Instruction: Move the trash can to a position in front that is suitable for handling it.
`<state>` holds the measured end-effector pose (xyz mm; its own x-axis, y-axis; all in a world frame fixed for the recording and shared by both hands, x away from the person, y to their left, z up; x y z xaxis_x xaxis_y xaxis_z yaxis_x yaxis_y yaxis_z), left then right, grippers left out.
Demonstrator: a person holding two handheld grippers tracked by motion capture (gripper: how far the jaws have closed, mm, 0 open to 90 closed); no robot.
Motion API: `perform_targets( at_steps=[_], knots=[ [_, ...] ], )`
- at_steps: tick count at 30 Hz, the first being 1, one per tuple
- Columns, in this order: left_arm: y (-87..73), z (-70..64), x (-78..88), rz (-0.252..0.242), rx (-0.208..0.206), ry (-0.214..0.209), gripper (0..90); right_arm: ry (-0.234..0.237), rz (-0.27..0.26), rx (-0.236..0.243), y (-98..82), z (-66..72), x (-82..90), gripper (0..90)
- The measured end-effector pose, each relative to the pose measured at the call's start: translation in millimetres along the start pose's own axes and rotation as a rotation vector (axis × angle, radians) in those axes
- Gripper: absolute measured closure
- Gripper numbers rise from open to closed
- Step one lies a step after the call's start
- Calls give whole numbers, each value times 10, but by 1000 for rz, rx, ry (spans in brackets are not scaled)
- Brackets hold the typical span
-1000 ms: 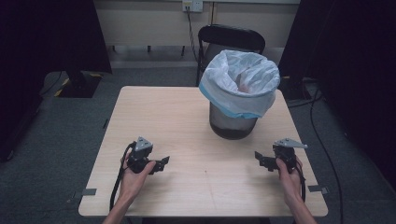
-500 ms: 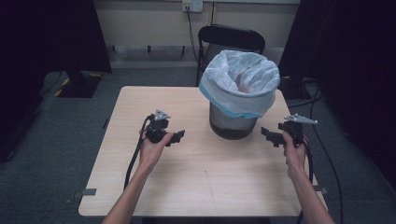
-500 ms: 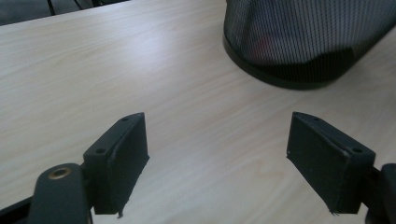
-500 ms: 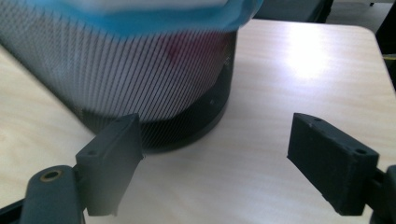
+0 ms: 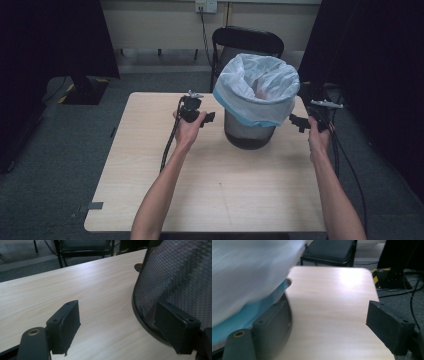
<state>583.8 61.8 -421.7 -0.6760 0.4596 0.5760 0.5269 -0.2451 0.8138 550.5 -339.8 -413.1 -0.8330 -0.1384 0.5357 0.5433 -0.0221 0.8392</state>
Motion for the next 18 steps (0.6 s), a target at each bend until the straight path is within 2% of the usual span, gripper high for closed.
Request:
perform_targets(
  at_steps=[1,2,4,5,6,9,10,11,12,13,14,15,16,18],
  knots=[
    [29,-22,-27,-3,-4,-1,216,-37,-16,-3,53,-38,-51,164],
    [60,-39,-51,-7,-5,3,216,-41,-3,4,81,-49,-88,170],
    [169,-33,-138,-21,18,13,216,-53,-23,-35,141,-75,-128,170],
    [169,-33,-138,-21,18,13,215,-53,-30,-61,170,-79,-152,171],
    [195,-22,-169,-11,19,28,211,-40,-34,-85,195,-78,-176,171],
    [277,-18,-259,-9,66,51,206,-36,-22,-74,228,-59,-229,165],
    [311,-32,-291,-14,72,22,204,-31,-23,-56,232,-38,-253,165],
    [338,-48,-308,-13,66,17,223,-20,-24,-43,247,8,-289,172],
    [366,-60,-322,-17,62,31,223,-20,-24,-43,247,8,-289,172],
    [392,-75,-331,-20,30,41,253,31,-47,-70,267,57,-300,176],
    [393,-79,-336,-25,38,33,261,46,-57,-71,271,83,-300,186],
    [393,-79,-336,-25,38,33,272,49,-56,-55,272,109,-305,237],
    [387,-81,-336,-29,43,25,272,49,-56,-55,272,109,-305,237],
    [381,-72,-342,-26,51,-2,322,68,-63,-49,267,144,-295,316]
  ],
)
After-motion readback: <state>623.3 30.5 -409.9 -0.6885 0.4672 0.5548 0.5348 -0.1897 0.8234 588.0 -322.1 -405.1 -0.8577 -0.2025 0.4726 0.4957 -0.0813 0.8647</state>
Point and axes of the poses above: each handheld gripper's, and its own axes: x roughly backward along the jaws, y roughly out of its top, z roughly to its left, the point moved 2 cm from there along -x, roughly forward along the jaws, and after that the axes turned 3 degrees about -x, right-handed, at the moved point
